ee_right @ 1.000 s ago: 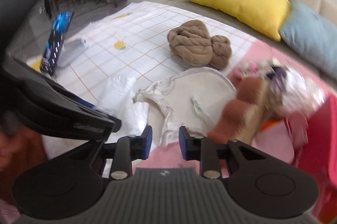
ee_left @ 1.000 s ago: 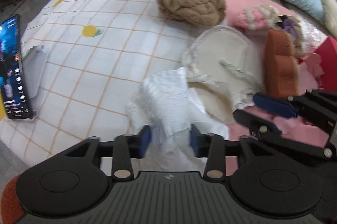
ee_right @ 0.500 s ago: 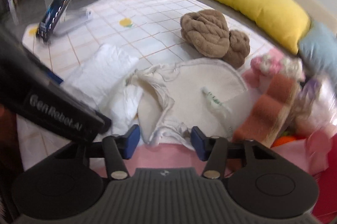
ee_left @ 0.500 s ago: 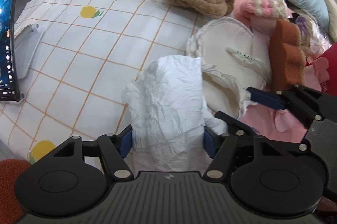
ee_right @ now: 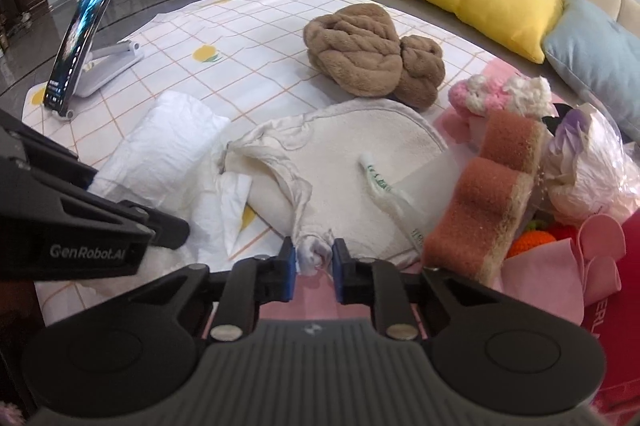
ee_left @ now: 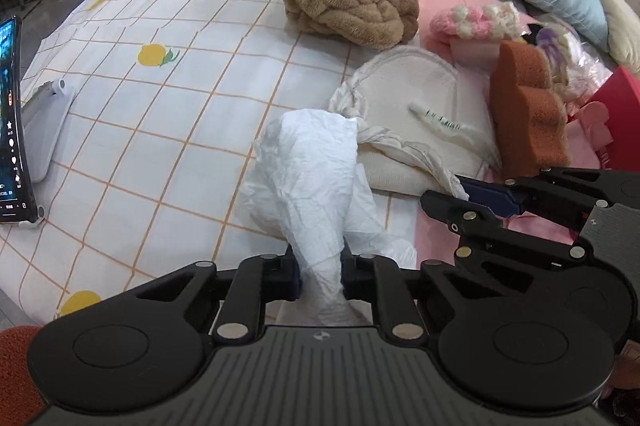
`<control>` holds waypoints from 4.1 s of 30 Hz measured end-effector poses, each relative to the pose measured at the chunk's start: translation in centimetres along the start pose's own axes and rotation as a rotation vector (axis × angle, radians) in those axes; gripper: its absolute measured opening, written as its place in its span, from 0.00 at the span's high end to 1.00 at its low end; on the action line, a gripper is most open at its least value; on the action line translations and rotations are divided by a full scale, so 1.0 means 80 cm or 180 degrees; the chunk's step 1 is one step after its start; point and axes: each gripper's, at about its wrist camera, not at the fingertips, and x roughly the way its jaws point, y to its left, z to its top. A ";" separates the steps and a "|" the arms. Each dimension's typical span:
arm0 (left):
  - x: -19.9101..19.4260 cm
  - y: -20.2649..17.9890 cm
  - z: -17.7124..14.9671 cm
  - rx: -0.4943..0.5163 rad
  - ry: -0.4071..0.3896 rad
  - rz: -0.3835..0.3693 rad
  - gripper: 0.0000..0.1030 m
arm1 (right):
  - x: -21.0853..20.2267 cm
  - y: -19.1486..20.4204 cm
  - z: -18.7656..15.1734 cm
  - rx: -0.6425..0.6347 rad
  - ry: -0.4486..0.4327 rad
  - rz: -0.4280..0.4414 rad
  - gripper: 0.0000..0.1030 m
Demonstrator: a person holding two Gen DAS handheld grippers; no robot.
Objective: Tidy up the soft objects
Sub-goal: 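Lift the white cloth with the left gripper while the right gripper grasps the round white pad, then carry both items to the orange box and open both grippers inside, then withdraw both grippers from the box back toward the table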
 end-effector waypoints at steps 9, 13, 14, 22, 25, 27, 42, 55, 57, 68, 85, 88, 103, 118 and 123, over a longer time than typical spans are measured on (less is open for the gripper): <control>-0.049 -0.004 0.005 -0.0004 -0.0352 -0.0068 0.85 | -0.073 -0.006 0.011 0.0344 -0.0367 0.0114 0.87; -0.075 -0.015 0.009 0.0029 -0.0526 -0.0118 0.86 | -0.121 -0.012 0.020 0.0528 -0.0618 0.0192 0.87; -0.083 -0.018 0.008 0.0032 -0.0571 -0.0125 0.86 | -0.133 -0.013 0.021 0.0572 -0.0675 0.0212 0.87; -0.150 -0.044 0.010 0.0132 -0.0941 -0.0288 0.87 | -0.236 -0.023 0.013 0.0790 -0.1120 0.0152 0.87; -0.171 -0.062 0.009 0.0214 -0.1019 -0.0390 0.87 | -0.277 -0.034 0.002 0.0924 -0.1334 0.0105 0.87; -0.184 -0.076 0.009 0.0277 -0.1065 -0.0486 0.87 | -0.307 -0.044 -0.009 0.1006 -0.1480 0.0045 0.87; -0.240 -0.242 0.024 0.1090 -0.1217 -0.1568 0.87 | -0.444 -0.126 -0.113 0.1563 -0.1808 -0.1298 0.87; -0.157 -0.453 0.019 0.2016 -0.0628 -0.1929 0.87 | -0.405 -0.239 -0.192 0.1991 -0.0570 -0.1982 0.86; -0.134 -0.468 0.015 0.2142 -0.0409 -0.1850 0.87 | -0.393 -0.251 -0.207 0.2020 -0.0391 -0.1972 0.86; -0.062 -0.495 -0.012 0.2695 0.0178 -0.1156 0.85 | -0.335 -0.273 -0.240 0.2126 0.0237 -0.1482 0.85; -0.084 -0.489 -0.012 0.2894 -0.0143 -0.0890 0.25 | -0.342 -0.270 -0.224 0.1925 0.0460 -0.1526 0.57; -0.102 -0.486 -0.008 0.2882 -0.0296 -0.0929 0.21 | -0.354 -0.265 -0.219 0.1881 0.0444 -0.1644 0.53; -0.195 -0.433 -0.008 0.2598 -0.0892 -0.1377 0.19 | -0.429 -0.219 -0.193 0.2031 -0.0158 -0.1931 0.34; -0.225 -0.282 -0.023 0.1758 -0.1467 -0.1270 0.19 | -0.406 -0.114 -0.166 0.2407 -0.0984 -0.1658 0.33; -0.208 -0.225 -0.028 0.1399 -0.1399 -0.1105 0.19 | -0.376 -0.091 -0.160 0.2426 -0.0842 -0.1518 0.30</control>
